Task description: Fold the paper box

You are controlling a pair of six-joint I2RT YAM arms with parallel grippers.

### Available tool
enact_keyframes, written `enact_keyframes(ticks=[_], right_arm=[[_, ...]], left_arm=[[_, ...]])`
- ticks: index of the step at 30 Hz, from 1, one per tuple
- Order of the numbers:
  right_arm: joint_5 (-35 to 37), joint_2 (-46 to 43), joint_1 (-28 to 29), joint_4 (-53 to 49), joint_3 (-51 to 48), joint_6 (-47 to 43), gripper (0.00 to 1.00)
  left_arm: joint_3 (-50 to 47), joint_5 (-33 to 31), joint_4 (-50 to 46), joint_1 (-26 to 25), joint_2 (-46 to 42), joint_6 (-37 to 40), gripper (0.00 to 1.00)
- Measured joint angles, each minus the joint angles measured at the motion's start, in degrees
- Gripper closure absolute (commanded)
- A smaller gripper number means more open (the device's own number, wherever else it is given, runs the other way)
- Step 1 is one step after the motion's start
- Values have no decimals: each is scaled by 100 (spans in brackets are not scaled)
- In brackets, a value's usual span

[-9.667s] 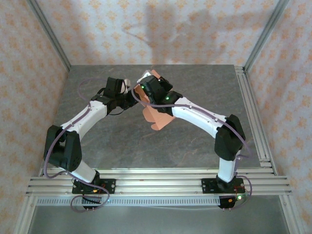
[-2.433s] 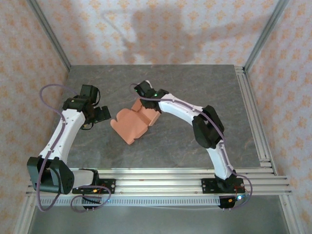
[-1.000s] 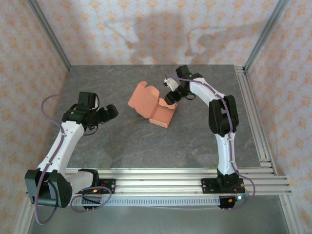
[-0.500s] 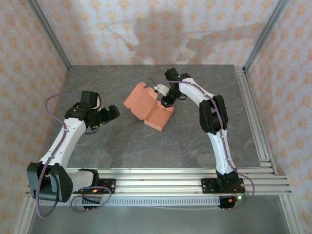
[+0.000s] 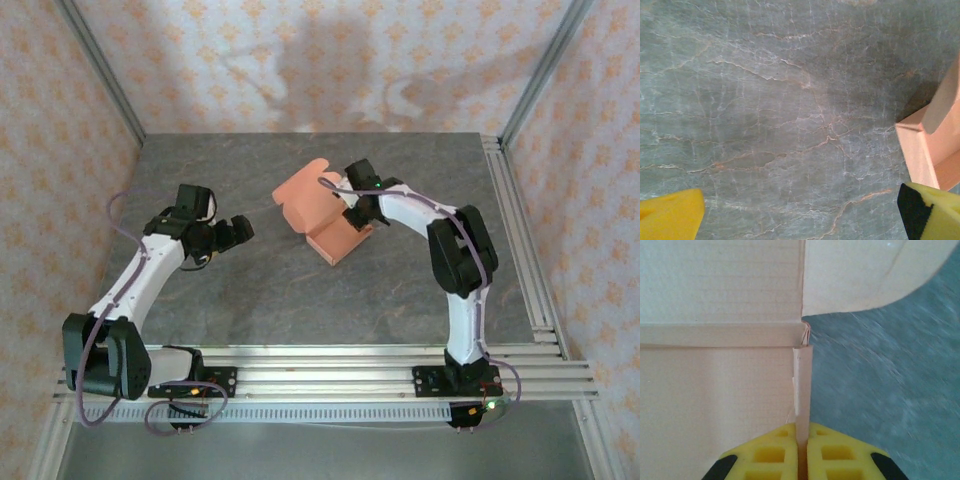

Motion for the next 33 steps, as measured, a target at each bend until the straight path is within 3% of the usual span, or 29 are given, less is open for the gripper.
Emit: enact_keyframes(ticks=[7,17,25,33], right_arm=[[1126,-787,334,529,-990,1064,90],[1349,-1012,564,483,-1519,2977,93],[1491,-850,629,461,-1613,3460,95],[2133,-520,876,199,-1342,3620,96]], left_arm=[[101,17,66,-205,426,24,0],[229,94,219,-426,708,131,0],[229,98,221,-428,708,199,0],[227,98,260,-428,708,289,0]])
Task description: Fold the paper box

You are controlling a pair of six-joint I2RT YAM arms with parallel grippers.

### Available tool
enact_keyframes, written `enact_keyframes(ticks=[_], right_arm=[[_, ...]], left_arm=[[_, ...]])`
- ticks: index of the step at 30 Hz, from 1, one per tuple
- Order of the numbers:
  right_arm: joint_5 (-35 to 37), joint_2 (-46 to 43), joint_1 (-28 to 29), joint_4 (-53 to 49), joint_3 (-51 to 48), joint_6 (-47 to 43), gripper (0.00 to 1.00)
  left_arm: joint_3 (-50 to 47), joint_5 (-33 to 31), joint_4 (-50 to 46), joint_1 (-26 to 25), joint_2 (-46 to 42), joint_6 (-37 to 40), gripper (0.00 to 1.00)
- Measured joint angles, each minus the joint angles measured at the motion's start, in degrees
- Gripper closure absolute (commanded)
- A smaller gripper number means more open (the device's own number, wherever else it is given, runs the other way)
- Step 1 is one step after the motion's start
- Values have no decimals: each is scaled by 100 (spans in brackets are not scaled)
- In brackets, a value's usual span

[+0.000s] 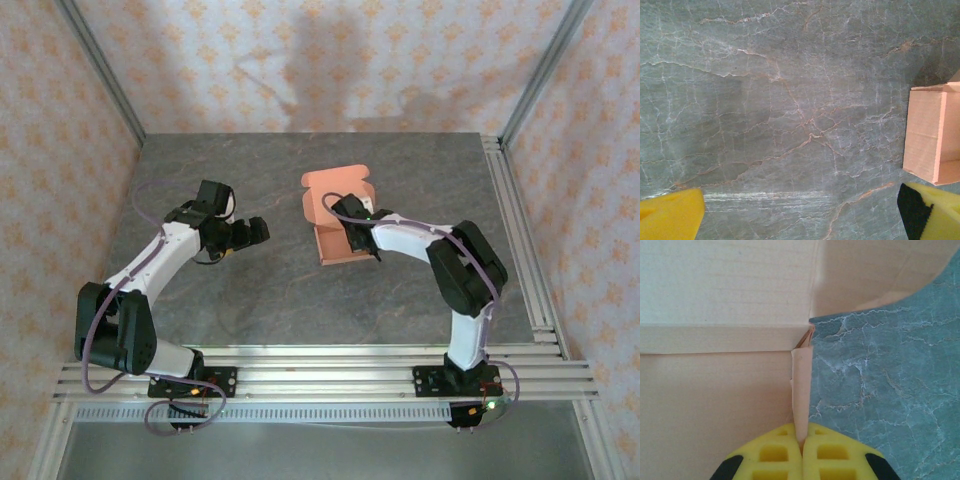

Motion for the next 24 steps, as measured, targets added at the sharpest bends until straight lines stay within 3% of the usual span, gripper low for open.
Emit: enact_keyframes(ticks=[8,12,19,24], right_arm=[[1021,678,391,-719,684,181,98],[1091,658,431,-739,678,245,95],[369,319,258,-695,468,236,63],[-269,-109,175,-496,229,109,53]], left_arm=[[0,0,22,0,0,81,0],[-4,-2,24,0,0,146,0],[-33,2,46,-46,0,146,0],[-33,4,61,-212,0,118,0]])
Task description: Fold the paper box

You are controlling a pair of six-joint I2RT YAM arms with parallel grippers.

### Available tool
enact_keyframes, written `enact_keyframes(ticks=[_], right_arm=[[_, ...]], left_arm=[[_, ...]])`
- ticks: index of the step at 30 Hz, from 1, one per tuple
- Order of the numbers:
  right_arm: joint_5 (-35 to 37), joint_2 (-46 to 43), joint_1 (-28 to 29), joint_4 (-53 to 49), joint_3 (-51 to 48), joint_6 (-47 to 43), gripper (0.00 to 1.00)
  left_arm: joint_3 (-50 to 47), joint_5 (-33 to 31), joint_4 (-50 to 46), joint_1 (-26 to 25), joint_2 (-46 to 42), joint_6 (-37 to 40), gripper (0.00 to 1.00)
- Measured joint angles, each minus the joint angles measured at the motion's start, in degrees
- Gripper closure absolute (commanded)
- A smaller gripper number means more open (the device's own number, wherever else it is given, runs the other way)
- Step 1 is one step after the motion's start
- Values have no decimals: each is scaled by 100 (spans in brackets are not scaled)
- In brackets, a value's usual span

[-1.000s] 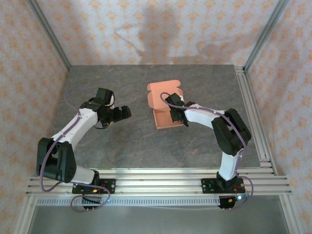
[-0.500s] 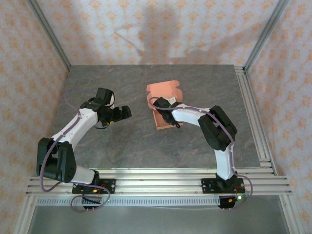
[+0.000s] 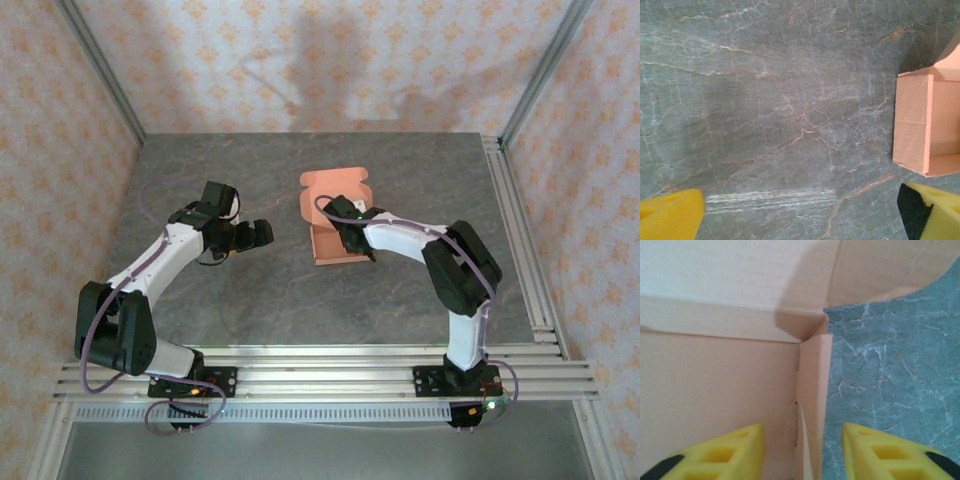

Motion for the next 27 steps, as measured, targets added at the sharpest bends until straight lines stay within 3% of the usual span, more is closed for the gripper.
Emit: enact_keyframes(ticks=[17,21,27], right_arm=[[-2218,-1360,-1204,1220,-925,-31,48],[-2288,-1370,-1421,1211,-737,2,47],[-2352,-1156,-1631,973,160,-170,42]], left_arm=[[186,55,516,-352,426,-278,0],[863,-20,498,-415,890,-326,0],[2677,-315,68,-581,1958,-295,7]])
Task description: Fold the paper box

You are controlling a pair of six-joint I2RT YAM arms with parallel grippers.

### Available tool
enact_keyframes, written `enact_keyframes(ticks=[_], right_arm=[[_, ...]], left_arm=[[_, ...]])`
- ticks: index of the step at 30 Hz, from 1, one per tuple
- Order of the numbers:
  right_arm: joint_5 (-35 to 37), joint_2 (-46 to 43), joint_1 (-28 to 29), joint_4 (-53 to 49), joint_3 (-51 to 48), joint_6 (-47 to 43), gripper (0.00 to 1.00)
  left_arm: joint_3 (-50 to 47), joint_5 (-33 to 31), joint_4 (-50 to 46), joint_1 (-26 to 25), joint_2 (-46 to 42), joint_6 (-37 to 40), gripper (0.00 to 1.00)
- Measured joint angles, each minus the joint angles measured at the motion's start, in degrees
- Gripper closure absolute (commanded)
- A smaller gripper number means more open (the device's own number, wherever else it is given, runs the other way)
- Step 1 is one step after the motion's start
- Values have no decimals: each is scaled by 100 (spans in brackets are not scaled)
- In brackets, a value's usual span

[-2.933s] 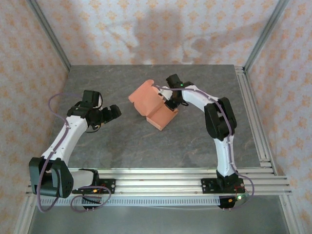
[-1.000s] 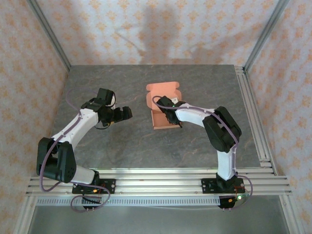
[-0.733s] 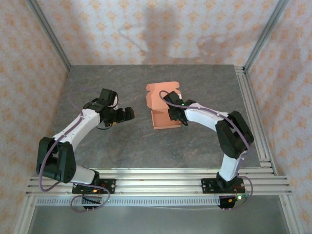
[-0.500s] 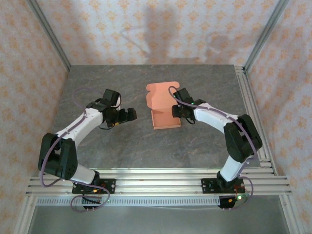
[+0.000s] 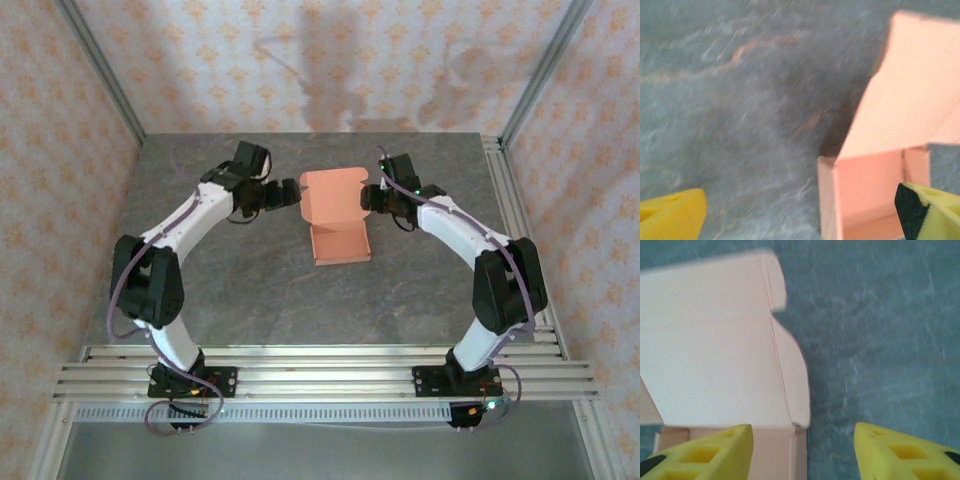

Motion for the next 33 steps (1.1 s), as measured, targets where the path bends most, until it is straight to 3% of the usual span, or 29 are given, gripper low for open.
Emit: enact_keyframes(ticks=[5,9,16,25,33], right_arm=[[-216,457,-225,-527,986,-420,40],[-363,560,-295,-879,1285,-741,39],[-503,579,-295,-1233,1401,-1117,38],[-501,577,-313,-1305,1272,-1270,38],[-501,577,-313,-1303,1150,-1268,38]], left_arm=[[1738,-127,-863,-70,1045,332,17],[3099,-109,-1729,-68,1930,697,23],[5455,68,-3132,-70,3534,1360,44],[5851,680,-3917,-107,3847,1923,61],[5753,1161,-3980,-107,3847,2334,63]])
